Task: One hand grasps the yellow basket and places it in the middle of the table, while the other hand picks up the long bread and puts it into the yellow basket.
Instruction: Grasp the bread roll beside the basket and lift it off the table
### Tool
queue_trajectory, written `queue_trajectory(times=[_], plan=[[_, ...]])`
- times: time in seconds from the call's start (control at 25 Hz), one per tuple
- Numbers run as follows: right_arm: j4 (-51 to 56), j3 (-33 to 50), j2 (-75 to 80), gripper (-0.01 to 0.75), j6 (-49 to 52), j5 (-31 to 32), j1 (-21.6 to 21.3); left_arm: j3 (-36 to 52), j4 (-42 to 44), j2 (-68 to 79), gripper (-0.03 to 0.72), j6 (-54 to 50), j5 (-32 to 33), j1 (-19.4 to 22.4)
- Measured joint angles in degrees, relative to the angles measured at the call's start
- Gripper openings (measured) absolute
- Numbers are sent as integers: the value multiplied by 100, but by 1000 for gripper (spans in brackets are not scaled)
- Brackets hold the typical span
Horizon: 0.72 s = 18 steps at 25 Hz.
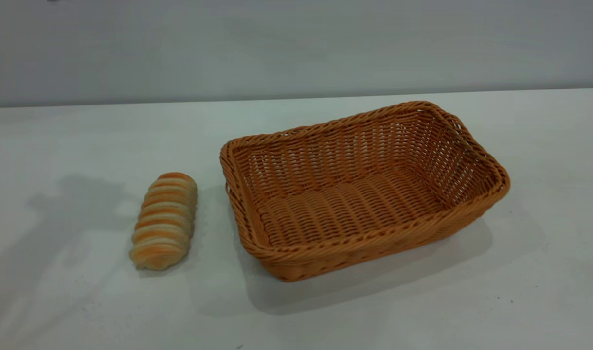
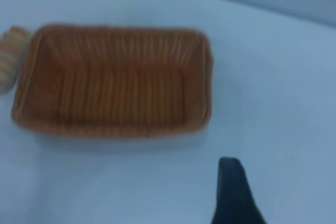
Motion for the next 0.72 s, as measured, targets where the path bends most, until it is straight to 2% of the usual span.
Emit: queue_trajectory(times=[0.12, 0.28, 0.4, 0.72], plan=[[0, 940, -1453, 446, 216, 232, 0, 0, 0, 221, 386, -12, 108, 0], [-19, 1525, -2953, 437, 555, 682, 0, 0, 0, 592, 386, -31, 278, 0], [-9, 1615, -3011, 414, 621, 1052, -5, 0, -17, 925, 386, -38, 424, 0], [123, 1662, -3011, 396, 520, 1066, -5, -5, -444, 1654, 386, 117, 551, 0]])
